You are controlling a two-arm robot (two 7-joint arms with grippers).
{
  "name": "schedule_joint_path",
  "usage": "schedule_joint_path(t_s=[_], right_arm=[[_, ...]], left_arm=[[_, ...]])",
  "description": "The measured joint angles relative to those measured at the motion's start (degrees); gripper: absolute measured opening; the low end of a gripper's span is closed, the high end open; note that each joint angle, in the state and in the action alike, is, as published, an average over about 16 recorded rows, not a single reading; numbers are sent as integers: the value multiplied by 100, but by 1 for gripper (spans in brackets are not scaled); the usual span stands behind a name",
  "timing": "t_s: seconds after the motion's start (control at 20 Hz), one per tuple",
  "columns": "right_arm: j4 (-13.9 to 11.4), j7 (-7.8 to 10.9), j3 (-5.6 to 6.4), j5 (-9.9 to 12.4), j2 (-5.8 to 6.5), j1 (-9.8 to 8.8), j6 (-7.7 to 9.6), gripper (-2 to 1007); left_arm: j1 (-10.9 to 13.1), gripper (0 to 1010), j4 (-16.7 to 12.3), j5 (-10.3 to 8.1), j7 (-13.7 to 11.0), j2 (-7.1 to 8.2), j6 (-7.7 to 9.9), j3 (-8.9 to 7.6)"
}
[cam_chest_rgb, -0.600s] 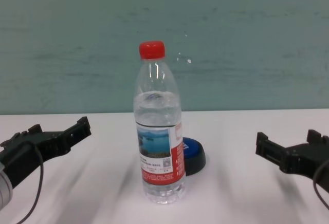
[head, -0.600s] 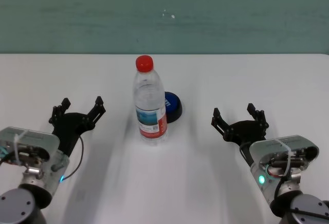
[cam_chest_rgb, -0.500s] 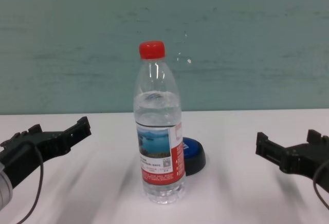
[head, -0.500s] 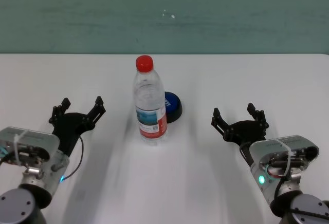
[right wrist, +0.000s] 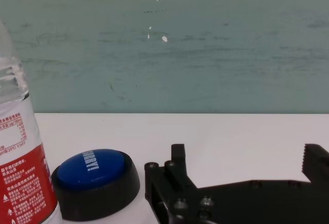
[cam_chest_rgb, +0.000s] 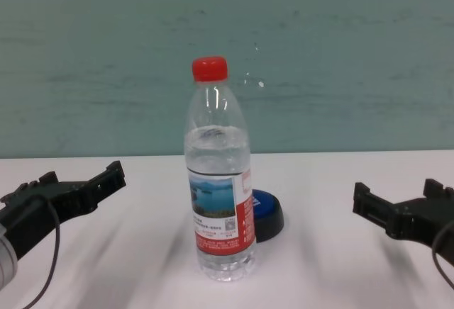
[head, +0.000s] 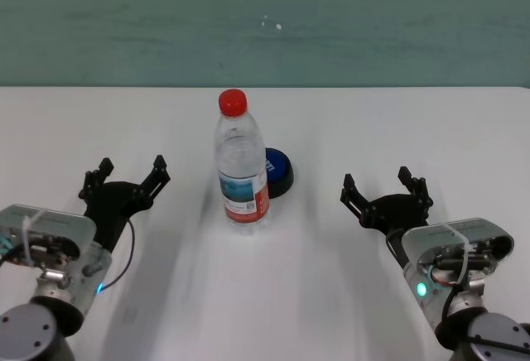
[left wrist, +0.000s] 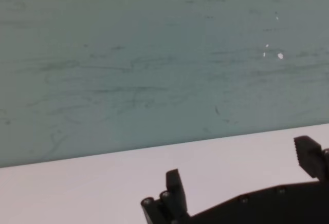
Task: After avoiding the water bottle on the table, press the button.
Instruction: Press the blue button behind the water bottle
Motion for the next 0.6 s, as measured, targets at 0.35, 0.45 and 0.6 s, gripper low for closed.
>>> schedule_joint_path(t_s=[0.35, 0.45, 0.6], right_arm=[[0, 0, 0, 0, 0, 0, 0, 1004], [0, 0, 0, 0, 0, 0, 0, 1004], [0, 0, 0, 0, 0, 0, 0, 1004]], left_arm=[[0, 1000, 0, 0, 0, 0, 0, 0], [7, 1000, -8, 8, 5, 1, 3, -2], [53, 1000, -64, 87, 42, 12, 26, -5]])
